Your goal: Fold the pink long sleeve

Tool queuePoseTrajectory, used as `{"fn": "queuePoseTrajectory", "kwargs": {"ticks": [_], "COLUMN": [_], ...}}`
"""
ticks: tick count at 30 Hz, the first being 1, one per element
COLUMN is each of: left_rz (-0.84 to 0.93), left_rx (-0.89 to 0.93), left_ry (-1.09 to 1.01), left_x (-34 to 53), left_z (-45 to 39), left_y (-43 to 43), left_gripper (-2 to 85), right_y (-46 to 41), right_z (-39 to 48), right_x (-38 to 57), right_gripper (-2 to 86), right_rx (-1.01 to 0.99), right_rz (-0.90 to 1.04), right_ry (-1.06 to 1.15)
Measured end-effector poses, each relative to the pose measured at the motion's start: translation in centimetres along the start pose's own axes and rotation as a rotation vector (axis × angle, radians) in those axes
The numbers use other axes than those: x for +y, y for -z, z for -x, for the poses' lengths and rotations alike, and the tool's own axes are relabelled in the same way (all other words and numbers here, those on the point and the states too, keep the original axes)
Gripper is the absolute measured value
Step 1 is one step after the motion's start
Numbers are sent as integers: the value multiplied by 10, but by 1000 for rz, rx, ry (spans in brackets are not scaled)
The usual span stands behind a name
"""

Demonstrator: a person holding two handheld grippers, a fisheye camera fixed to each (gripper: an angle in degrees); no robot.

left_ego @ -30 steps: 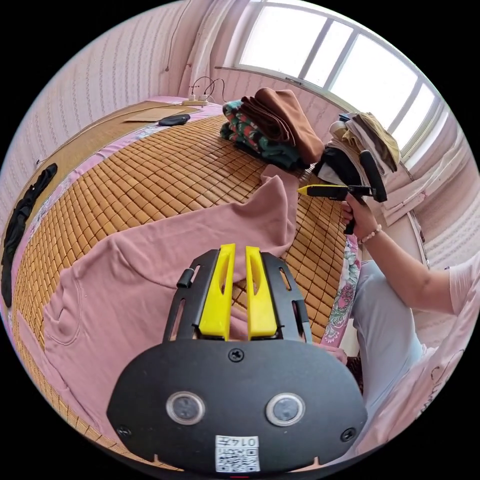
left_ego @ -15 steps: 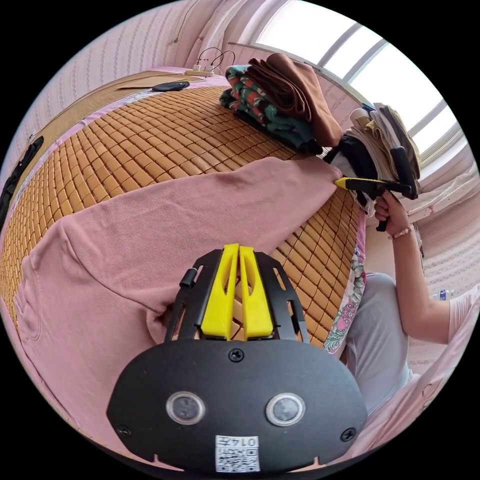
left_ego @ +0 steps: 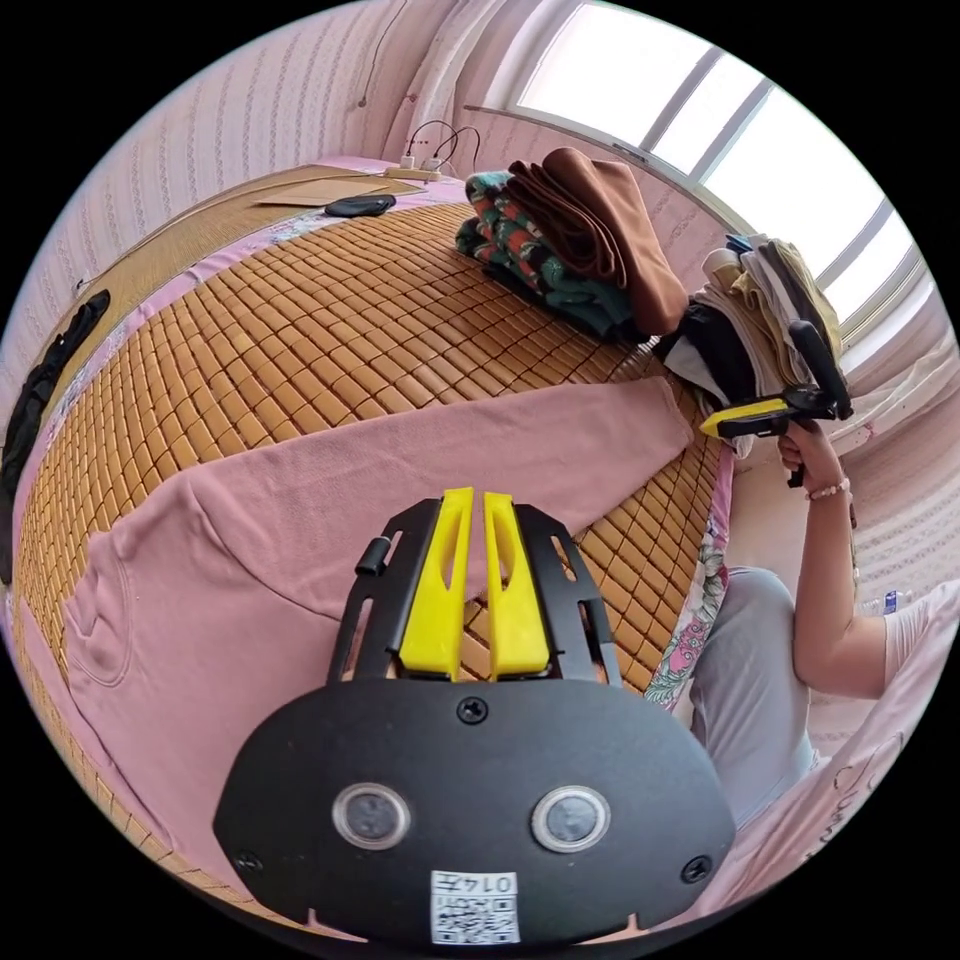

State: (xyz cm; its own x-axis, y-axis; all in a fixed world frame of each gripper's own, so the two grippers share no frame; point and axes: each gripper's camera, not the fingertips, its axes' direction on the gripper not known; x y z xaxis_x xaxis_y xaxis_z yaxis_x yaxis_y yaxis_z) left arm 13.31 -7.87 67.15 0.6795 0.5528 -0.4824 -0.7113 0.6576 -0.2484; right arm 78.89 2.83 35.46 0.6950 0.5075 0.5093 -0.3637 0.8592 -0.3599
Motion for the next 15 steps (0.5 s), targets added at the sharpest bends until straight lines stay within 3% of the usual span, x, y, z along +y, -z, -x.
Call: {"fn": "queuePoseTrajectory", "kwargs": {"ticks": [6,11,15], "left_rz": [26,60,67], "left_rx": [-137,-113,-109], "left_ry": [81,140,172], "left_x": [-27,-37,-42], "left_z": [26,33,39], "left_y": [-10,-35,-32], "left_gripper": [49,43,29], "right_y": [-19,-85,-101], "right_z": [5,18,2], "right_x": [-17,-55,-63], "right_gripper": [-4,-7,-9], "right_rx": [-55,213,178], "right_rz": [-173,1,-40], "right_ry": [57,3,-57]}}
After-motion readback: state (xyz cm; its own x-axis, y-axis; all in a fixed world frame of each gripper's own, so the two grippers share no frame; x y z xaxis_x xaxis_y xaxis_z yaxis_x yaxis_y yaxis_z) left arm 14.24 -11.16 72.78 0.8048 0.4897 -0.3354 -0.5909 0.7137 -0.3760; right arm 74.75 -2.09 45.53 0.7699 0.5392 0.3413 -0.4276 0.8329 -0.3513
